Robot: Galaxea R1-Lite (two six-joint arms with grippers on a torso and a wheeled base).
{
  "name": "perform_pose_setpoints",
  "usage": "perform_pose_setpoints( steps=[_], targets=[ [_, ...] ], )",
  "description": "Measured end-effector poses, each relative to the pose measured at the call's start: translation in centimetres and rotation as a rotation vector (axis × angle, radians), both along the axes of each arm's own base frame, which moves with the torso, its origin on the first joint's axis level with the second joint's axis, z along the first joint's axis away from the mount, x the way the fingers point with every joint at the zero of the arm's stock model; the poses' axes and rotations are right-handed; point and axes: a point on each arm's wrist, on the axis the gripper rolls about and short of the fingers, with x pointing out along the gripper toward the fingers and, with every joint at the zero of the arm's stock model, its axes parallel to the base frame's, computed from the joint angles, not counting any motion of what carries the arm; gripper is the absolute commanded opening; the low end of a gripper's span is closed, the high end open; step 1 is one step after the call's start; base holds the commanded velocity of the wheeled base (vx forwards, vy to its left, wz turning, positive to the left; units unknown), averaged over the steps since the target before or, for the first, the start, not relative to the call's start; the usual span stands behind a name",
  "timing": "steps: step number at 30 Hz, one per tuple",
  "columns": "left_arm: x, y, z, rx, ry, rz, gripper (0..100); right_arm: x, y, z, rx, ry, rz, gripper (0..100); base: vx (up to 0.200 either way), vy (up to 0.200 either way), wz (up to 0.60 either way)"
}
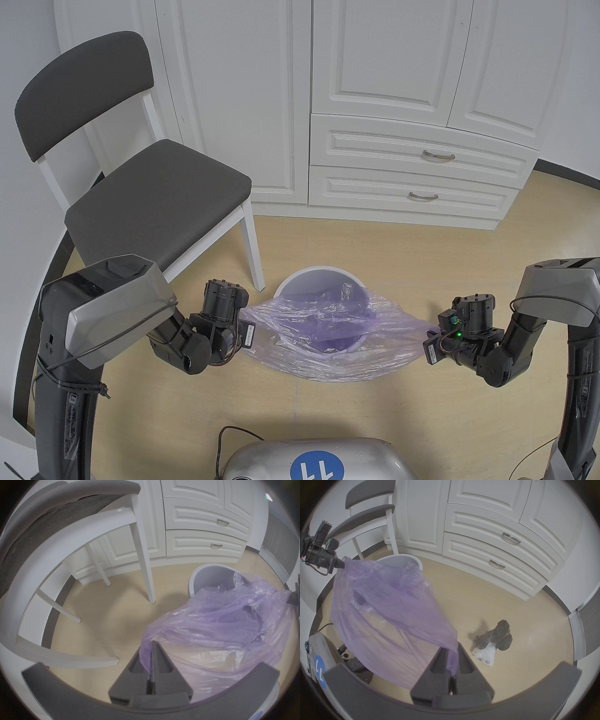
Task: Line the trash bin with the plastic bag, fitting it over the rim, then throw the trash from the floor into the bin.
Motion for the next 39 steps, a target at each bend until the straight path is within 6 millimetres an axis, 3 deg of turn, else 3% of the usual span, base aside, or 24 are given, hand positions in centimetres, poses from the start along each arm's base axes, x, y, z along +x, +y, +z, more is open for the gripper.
perform_pose_setpoints(
  steps=[11,20,39],
  targets=[
    [2.2,-2.3,-2.4,-0.03,-0.145,0.033,0,2.5,1.4,-1.2,0.078,-0.098,-0.023,0,0.0,0.0,0.0],
    [3.9,-3.0,-2.7,-0.091,-0.258,0.053,0,4.3,2.0,-2.1,0.148,-0.175,-0.07,0,0.0,0.0,0.0],
    [4.7,-1.0,-4.1,-0.064,-0.238,0.091,0,5.3,1.7,-3.5,0.16,-0.162,-0.103,0,0.0,0.0,0.0]
  ],
)
